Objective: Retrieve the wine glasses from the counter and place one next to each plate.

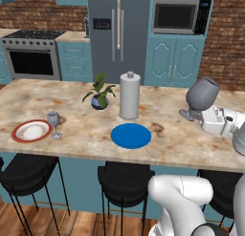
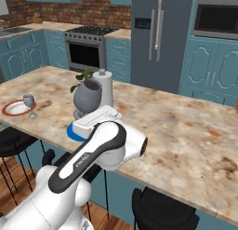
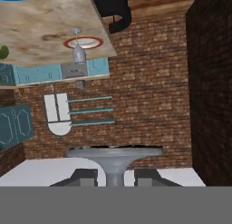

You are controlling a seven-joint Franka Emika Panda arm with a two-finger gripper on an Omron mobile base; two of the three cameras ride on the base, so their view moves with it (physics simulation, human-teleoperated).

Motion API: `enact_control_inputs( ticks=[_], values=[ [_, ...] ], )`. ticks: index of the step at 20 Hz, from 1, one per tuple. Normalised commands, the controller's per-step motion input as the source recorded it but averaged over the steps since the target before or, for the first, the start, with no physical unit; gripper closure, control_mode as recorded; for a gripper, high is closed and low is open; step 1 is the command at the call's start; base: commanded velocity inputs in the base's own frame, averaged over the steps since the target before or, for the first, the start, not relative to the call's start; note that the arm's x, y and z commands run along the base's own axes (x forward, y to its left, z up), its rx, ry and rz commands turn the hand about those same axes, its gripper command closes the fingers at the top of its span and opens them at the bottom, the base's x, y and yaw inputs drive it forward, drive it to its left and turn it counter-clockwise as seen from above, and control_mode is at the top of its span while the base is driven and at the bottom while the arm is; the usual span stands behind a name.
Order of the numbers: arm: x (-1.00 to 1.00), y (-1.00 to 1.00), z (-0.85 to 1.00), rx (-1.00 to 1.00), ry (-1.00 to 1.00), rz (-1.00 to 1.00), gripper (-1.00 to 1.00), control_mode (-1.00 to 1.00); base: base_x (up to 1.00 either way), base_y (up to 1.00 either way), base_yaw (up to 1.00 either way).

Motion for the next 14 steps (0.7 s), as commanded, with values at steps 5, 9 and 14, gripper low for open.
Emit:
enact_control_inputs(
  ticks=[5,9,14],
  values=[
    [0.36,0.0,-0.28,-0.09,0.06,-0.06,1.0,-1.0,0.0,0.0,0.0],
    [0.43,0.0,-0.33,-0.01,0.07,0.0,1.0,-1.0,0.0,0.0,0.0],
    [0.32,-0.04,-0.28,0.0,0.06,0.0,1.0,-1.0,0.0,0.0,0.0]
  ],
)
